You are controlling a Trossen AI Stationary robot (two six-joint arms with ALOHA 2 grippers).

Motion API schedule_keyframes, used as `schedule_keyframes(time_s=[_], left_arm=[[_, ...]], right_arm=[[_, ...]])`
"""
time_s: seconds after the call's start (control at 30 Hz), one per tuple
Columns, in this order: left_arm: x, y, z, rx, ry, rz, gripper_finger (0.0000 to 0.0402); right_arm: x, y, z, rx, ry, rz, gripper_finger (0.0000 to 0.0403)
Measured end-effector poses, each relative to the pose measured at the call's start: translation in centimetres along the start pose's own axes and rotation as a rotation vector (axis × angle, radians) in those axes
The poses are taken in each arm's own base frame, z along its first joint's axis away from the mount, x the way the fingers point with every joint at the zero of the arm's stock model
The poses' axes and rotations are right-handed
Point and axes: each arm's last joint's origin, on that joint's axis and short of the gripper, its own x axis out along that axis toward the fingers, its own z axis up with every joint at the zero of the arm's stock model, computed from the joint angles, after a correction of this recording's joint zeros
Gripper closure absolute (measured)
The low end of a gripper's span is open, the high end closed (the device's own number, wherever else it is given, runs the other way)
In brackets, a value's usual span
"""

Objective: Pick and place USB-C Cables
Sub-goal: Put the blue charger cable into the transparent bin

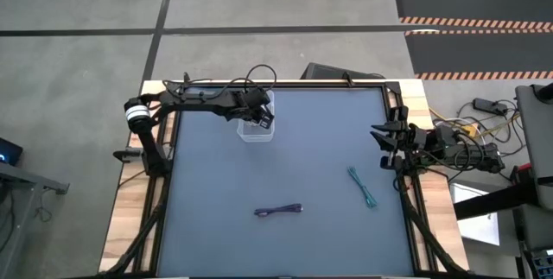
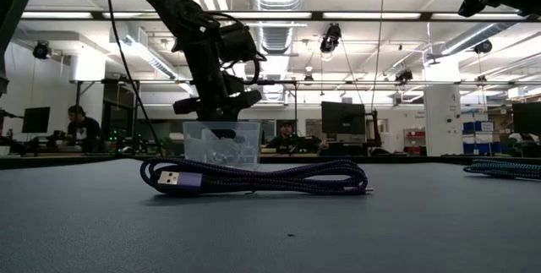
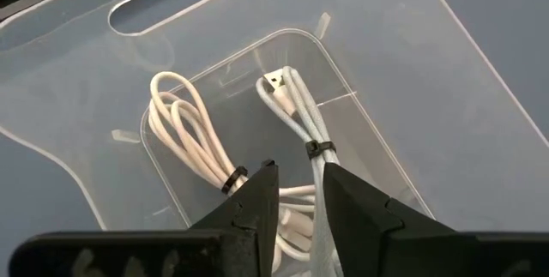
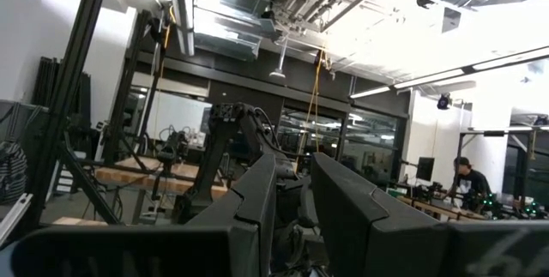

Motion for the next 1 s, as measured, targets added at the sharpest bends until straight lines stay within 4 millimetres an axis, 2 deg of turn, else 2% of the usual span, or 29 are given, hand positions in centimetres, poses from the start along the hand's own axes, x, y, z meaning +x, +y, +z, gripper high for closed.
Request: schedule_keyframes(time_s=[0.13,0.27,0.4,0.57,0.77,1.0], left_arm=[[-0.5,-0.1,0.2,0.004,-0.004,-0.013,0.0322],[-2.3,-0.3,0.7,0.026,-0.042,-0.063,0.0321],[-4.8,-0.4,1.0,0.052,-0.098,-0.108,0.0321],[-8.6,-1.5,0.6,0.139,-0.183,-0.198,0.0322],[-12.3,-3.9,-1.6,0.306,-0.248,-0.314,0.0322],[-14.6,-7.2,-5.3,0.549,-0.266,-0.422,0.0322]], right_arm=[[0.0,0.0,0.0,0.000,-0.001,0.000,0.0335],[0.0,0.0,0.0,0.005,0.003,0.001,0.0335],[0.1,0.1,-0.2,0.007,0.018,0.005,0.0335],[0.2,0.1,-0.3,0.008,0.032,0.009,0.0335],[0.3,0.1,-0.4,0.055,0.039,0.010,0.0335],[0.6,0.4,-0.9,0.213,0.078,0.040,0.0335]])
